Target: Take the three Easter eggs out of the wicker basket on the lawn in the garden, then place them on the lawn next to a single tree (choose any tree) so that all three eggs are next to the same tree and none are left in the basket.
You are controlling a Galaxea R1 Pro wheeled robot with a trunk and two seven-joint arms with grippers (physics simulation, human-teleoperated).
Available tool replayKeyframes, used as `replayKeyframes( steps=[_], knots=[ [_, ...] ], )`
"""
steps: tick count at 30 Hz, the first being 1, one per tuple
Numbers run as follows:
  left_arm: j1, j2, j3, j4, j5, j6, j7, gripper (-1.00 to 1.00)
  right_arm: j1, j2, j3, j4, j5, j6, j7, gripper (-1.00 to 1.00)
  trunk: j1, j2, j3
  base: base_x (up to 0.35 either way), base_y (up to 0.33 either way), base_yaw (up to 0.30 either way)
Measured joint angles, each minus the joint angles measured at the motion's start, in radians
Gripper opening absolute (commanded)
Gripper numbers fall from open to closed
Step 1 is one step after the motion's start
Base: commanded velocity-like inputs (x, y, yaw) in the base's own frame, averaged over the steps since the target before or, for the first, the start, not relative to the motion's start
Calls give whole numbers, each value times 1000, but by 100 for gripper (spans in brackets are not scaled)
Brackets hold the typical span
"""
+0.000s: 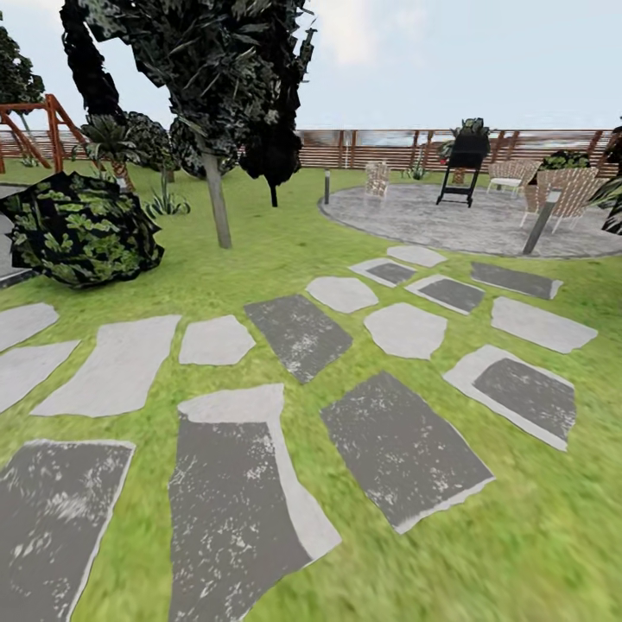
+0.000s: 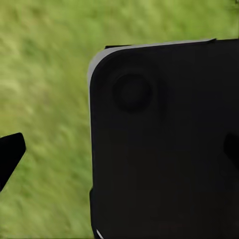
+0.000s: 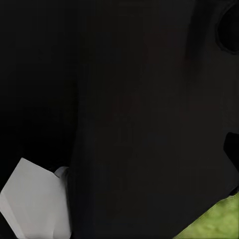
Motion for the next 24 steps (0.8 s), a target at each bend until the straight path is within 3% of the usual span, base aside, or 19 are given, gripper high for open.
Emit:
replayKeyframes(
  steps=[16, 24],
  knots=[
    [0, 0, 0, 0, -1, 0, 0, 100, 0, -1, 0, 0, 0, 0, 0, 100, 0, 0, 0, 313, 106, -5],
    [0, 0, 0, 0, -1, 0, 0, 100, 0, -1, 0, 0, 0, 0, 0, 100, 0, 0, 0, 317, 106, -93]
  ],
)
